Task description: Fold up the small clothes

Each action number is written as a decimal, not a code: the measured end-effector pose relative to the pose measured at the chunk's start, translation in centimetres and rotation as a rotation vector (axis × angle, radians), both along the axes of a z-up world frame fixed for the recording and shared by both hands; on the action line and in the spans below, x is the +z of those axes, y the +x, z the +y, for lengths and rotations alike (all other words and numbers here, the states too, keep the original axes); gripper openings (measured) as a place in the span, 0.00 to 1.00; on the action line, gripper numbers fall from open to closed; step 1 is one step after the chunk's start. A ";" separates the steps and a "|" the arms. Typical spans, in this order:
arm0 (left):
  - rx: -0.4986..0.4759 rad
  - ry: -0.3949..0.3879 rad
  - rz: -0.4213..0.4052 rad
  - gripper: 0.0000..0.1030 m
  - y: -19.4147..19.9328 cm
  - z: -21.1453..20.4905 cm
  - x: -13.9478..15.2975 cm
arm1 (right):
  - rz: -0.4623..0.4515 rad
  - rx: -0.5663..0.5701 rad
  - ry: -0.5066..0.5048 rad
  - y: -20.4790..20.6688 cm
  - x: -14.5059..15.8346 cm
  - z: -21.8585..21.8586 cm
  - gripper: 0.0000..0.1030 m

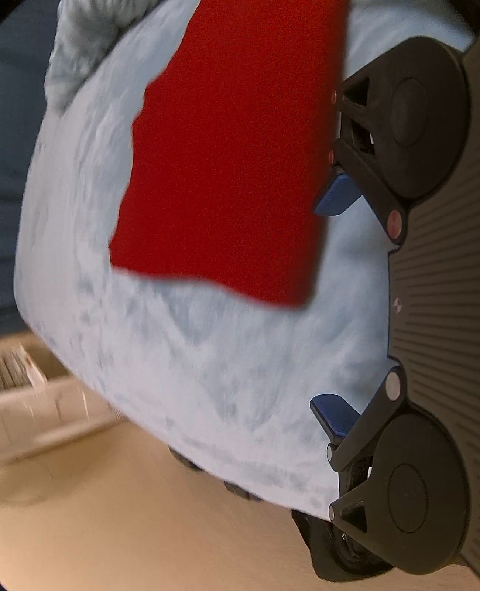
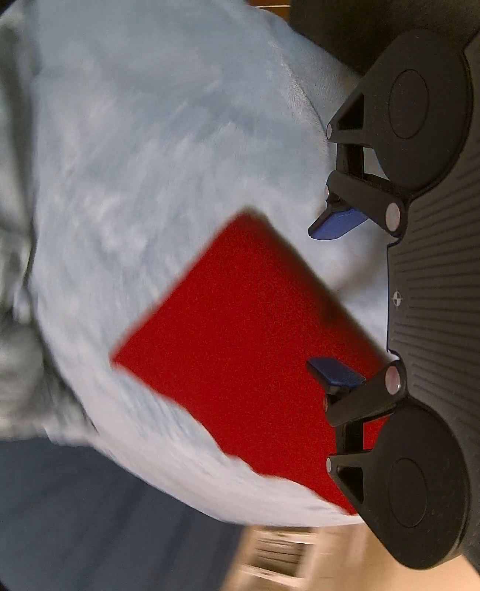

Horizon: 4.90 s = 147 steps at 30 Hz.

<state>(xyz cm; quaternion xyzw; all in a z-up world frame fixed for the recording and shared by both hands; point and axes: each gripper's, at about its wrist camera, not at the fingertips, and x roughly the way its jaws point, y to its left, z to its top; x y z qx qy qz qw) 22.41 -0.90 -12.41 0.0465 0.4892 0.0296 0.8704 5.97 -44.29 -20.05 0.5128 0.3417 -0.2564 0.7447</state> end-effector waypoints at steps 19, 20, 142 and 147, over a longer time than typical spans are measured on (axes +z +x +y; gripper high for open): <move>0.221 -0.073 0.166 1.00 6.1 8.8 -7.1 | 0.131 0.095 -0.300 7.6 3.4 1.3 0.15; 0.216 -0.086 0.165 1.00 6.2 9.1 -7.0 | 0.118 0.145 -0.397 8.2 4.9 2.8 0.15; 0.503 -0.686 0.112 0.76 3.2 8.0 -6.0 | 0.075 0.892 -0.040 43.9 0.1 10.3 0.74; 0.420 -0.657 0.119 0.38 5.3 7.7 -5.2 | 0.012 1.001 -0.169 41.8 0.9 10.3 0.28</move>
